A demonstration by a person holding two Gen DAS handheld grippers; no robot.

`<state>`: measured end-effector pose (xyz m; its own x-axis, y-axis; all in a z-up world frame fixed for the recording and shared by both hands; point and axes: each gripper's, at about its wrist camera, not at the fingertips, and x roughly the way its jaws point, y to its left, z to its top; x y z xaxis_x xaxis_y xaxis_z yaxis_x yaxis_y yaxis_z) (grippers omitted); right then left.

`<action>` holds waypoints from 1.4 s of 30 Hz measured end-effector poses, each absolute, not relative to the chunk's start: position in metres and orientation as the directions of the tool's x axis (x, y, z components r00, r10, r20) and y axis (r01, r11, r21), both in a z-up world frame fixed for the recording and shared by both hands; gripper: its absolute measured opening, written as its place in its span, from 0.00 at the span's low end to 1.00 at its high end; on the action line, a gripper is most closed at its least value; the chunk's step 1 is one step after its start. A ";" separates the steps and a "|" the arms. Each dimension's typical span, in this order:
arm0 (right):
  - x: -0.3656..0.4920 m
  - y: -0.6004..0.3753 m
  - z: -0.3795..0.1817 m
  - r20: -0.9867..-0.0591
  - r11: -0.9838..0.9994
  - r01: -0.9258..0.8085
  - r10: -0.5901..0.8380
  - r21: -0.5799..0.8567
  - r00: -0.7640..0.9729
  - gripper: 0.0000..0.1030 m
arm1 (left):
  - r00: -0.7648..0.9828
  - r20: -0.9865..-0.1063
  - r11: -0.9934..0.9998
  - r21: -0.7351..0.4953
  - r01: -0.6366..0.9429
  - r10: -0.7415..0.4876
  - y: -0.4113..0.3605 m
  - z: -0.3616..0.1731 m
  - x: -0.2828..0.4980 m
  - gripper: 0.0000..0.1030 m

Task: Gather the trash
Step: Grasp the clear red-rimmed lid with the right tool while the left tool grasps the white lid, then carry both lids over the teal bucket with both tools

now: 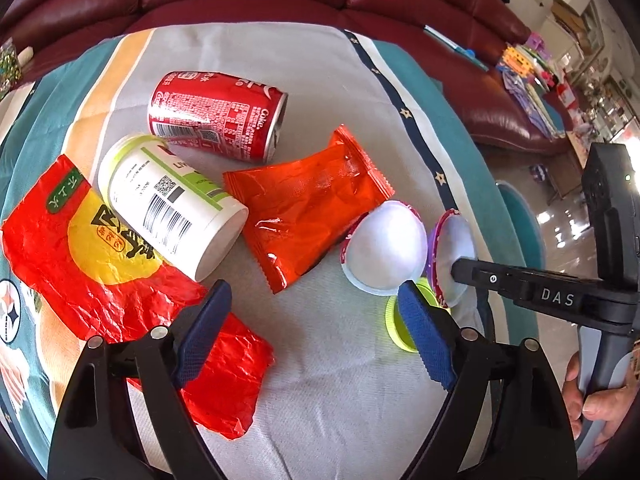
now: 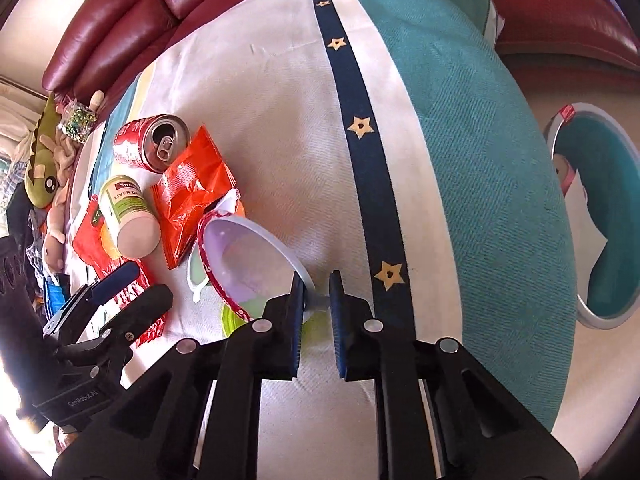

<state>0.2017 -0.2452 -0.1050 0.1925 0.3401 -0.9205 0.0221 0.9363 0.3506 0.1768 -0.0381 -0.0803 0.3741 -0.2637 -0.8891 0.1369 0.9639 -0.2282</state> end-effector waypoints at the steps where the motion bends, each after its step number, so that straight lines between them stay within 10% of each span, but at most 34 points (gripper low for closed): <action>1: 0.202 -0.247 -0.103 -0.923 0.941 0.018 0.327 0.337 0.203 0.11 | 0.376 -0.890 0.965 -0.218 0.147 -0.258 -0.042 -0.079 0.177 0.82; 8: 0.199 -0.285 -0.100 -0.934 0.954 0.067 0.271 0.294 0.234 0.11 | 0.347 -0.904 0.960 -0.185 0.210 -0.250 -0.067 -0.085 0.187 0.48; 16: 0.191 -0.309 -0.102 -0.925 0.942 0.093 0.293 0.323 0.243 0.12 | 0.289 -0.922 0.952 -0.192 0.239 -0.258 -0.095 -0.101 0.206 0.46; 20: 0.188 -0.317 -0.103 -0.917 0.934 0.100 0.309 0.342 0.251 0.12 | 0.306 -0.920 0.949 -0.161 0.271 -0.244 -0.110 -0.103 0.202 0.10; 42: 0.170 -0.379 -0.076 -0.851 0.877 0.161 0.370 0.452 0.373 0.12 | 0.404 -0.890 0.941 -0.075 0.329 -0.212 -0.158 -0.045 0.195 0.07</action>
<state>0.1697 -0.3789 -0.0761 0.3734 0.3695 -0.8509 0.1610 0.8775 0.4517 0.1953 -0.1583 -0.0446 0.4038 -0.2124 -0.8899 0.3291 0.9413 -0.0753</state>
